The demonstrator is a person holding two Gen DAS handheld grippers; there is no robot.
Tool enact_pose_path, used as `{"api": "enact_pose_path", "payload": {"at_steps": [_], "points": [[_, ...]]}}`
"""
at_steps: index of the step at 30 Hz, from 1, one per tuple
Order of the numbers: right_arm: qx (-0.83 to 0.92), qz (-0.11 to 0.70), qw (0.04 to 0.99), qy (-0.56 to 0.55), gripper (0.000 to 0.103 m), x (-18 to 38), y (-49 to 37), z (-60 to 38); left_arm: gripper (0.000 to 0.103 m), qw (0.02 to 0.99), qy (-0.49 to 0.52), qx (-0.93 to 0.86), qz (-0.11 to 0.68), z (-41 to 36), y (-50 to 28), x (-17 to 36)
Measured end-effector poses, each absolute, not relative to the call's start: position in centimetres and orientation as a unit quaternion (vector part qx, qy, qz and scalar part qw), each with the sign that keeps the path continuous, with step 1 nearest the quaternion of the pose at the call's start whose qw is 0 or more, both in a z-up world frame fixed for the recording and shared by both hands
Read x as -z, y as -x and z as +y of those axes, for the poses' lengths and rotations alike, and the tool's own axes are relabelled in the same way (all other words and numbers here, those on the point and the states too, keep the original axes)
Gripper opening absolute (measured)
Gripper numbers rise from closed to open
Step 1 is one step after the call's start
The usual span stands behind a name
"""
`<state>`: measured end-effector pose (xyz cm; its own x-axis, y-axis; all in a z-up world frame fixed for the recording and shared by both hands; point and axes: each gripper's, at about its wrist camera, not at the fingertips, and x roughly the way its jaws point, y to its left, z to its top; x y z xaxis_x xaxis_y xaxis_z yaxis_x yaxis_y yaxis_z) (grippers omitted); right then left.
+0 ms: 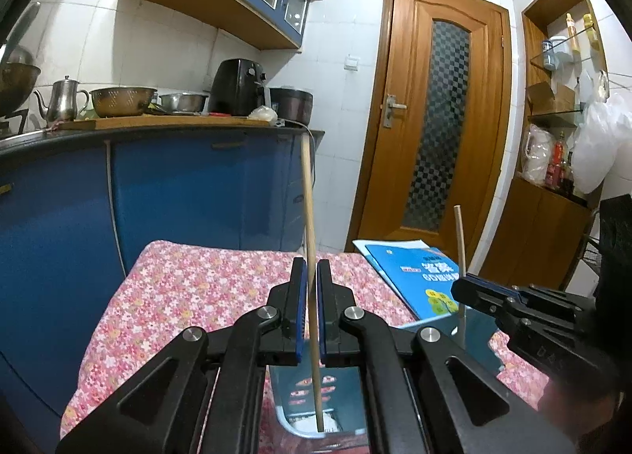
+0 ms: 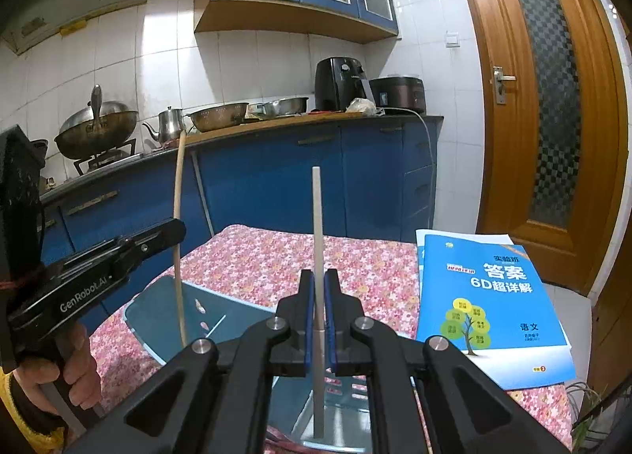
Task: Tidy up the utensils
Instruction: 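Lower the chopsticks into the caddy and open both tools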
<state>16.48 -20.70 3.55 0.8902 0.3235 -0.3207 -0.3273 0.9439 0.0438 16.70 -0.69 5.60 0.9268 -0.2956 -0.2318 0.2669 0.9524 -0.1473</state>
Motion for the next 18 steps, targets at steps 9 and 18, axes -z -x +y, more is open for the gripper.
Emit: {"api": "enact_pose_path", "payload": {"at_steps": [9,18], "points": [[-0.170,0.168,0.971,0.001,0.024,-3.6,-16.0,-20.7,0.025,0.977,0.056,0.146,0.144,-0.8,-16.4,-5.6],[-0.174,0.163,0.971,-0.003,0.024,-4.3,-14.9,-20.7,0.030,0.975,0.048,0.152,0.156,-0.8,-15.1,-6.2]]}}
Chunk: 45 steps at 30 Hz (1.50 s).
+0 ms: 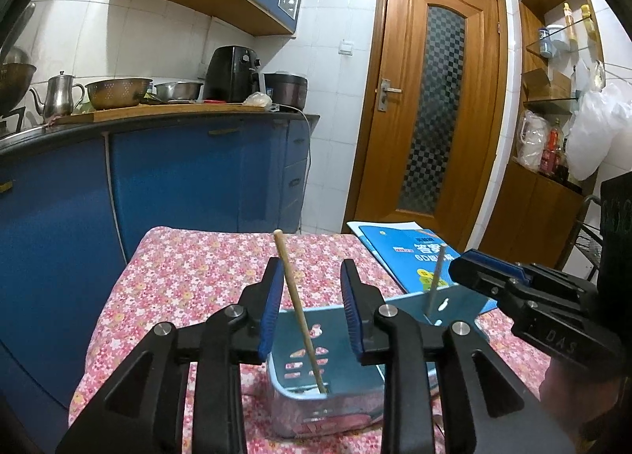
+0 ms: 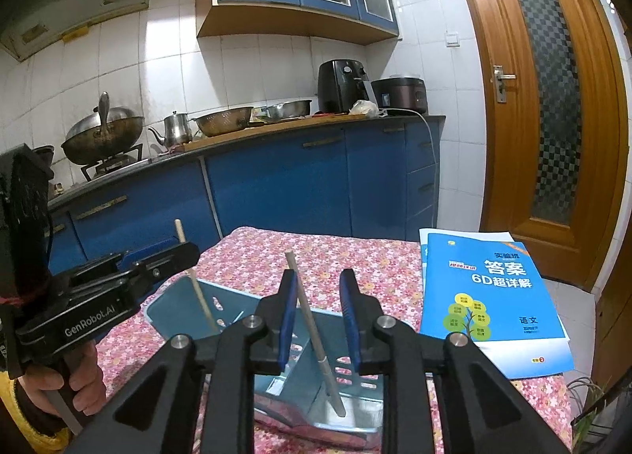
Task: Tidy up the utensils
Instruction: 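Lower the chopsticks into the caddy and open both tools, then move both tools back down to the utensils on the tablecloth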
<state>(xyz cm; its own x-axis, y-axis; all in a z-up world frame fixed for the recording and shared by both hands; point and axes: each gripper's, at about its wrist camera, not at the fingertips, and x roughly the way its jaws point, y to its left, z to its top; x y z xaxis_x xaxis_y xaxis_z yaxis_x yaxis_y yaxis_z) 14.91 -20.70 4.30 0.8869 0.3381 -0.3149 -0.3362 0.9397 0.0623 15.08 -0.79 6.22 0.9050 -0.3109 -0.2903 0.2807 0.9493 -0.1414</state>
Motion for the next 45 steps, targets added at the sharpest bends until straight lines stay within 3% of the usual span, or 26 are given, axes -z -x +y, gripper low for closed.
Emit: {"api": "enact_pose_path", "payload": {"at_steps": [27,45], "points": [[-0.162,0.194,0.967,0.012,0.025,-5.3,-5.7,-21.2,0.030,0.963,0.028,0.155,0.220,1.5,-6.0,-7.8],[-0.137,0.290,0.946,0.043,0.025,-2.6,-2.5,-22.0,0.030,0.945,0.016,0.154,0.287,2.4,-1.9,-5.2]]}}
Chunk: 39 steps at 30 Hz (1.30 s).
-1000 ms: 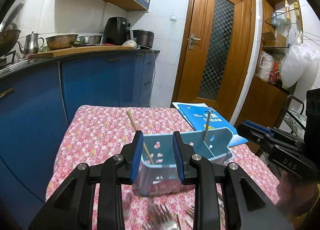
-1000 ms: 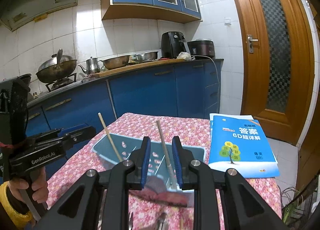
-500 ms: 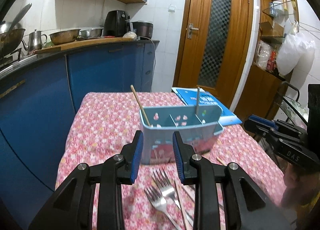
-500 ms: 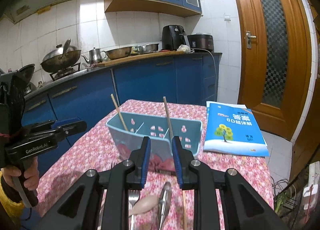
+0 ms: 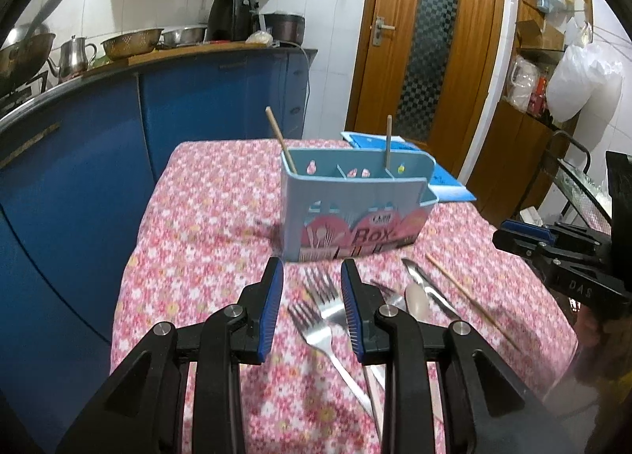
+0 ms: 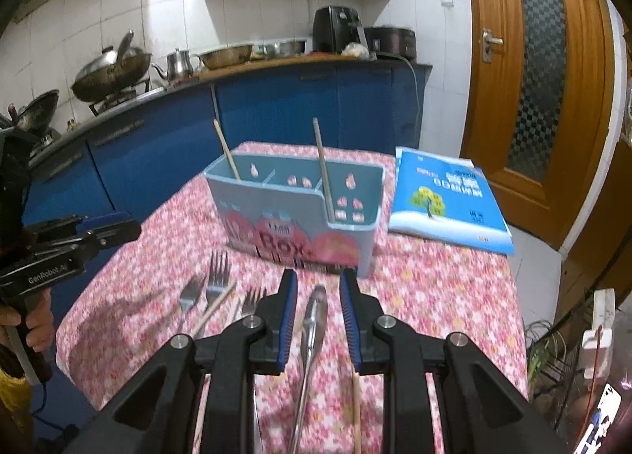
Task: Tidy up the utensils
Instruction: 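Move both tools back down to the utensils on the tablecloth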
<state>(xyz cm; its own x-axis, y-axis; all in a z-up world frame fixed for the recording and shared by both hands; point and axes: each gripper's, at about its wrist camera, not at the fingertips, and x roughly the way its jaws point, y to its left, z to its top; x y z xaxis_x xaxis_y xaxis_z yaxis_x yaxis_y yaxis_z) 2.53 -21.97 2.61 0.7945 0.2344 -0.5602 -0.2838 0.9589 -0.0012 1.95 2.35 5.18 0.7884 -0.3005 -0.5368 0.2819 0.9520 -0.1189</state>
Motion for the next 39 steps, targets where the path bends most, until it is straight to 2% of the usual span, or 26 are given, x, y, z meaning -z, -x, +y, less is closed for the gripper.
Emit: {"api": "enact_pose_path", "payload": {"at_steps": [6,16,21,32,39], "points": [[-0.128,0.335,0.933,0.045,0.025,-1.3,-2.5,-22.3,0.030,0.935,0.021,0.157,0.317,2.5,-1.6,-4.0],[-0.116,0.408,0.904,0.059,0.028,1.2,-3.4,-23.1,0.030,0.894,0.062,0.166,0.412,2.7,-3.8,-0.6],[-0.110,0.463,0.878,0.058,0.029,2.6,-4.8,-23.9,0.030,0.879,0.050,0.150,0.450,2.2,-5.0,1.1],[-0.113,0.544,0.828,0.071,0.029,4.4,-7.6,-24.3,0.030,0.851,0.052,0.154,0.499,1.8,-7.0,2.9],[-0.126,0.564,0.812,0.084,0.029,4.9,-8.5,-23.5,0.030,0.844,0.079,0.170,0.502,1.9,-8.3,3.1]]}}
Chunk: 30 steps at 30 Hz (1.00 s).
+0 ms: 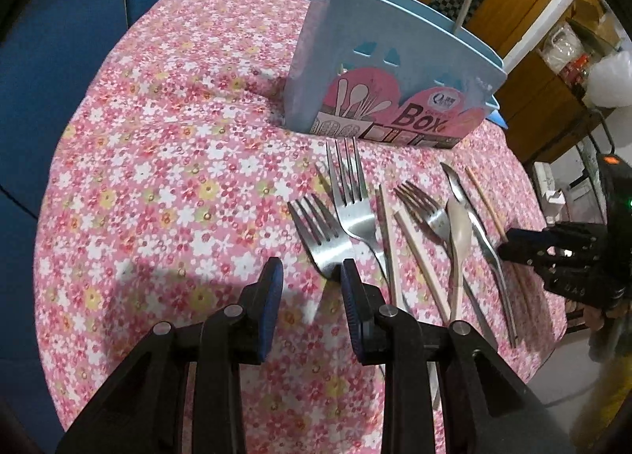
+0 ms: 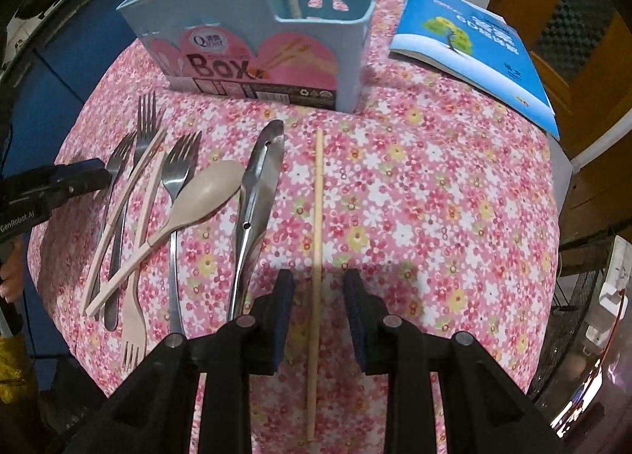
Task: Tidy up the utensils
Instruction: 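Move both tools back down to the utensils on the tablecloth, then grasp a metal fork with the left tool while the right tool grasps a wooden chopstick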
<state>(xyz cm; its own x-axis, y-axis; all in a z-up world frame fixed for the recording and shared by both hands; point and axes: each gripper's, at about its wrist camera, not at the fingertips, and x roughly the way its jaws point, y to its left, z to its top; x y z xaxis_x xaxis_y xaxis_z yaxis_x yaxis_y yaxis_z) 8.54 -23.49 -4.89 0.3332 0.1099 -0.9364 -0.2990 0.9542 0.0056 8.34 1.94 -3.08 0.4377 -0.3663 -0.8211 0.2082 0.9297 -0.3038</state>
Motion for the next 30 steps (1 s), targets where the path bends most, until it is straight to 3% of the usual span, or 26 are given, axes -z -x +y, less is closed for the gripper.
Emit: {"api": "enact_pose_path", "payload": {"at_steps": [10,17,28,30], "points": [[-0.129,0.565,0.810,0.086,0.029,5.1,-9.4,-22.9,0.030,0.827,0.142,0.223,0.496,2.0,-9.5,3.5],[-0.130,0.567,0.809,0.086,0.030,5.1,-9.5,-22.9,0.013,0.814,0.169,0.245,0.499,1.9,-9.3,4.0],[-0.132,0.578,0.797,0.113,0.031,5.2,-10.0,-21.8,0.000,0.817,0.150,0.236,0.504,-0.2,-9.6,4.3],[-0.132,0.580,0.795,0.120,0.027,5.2,-10.4,-21.3,0.000,0.821,0.147,0.233,0.499,-0.1,-9.4,4.1]]}}
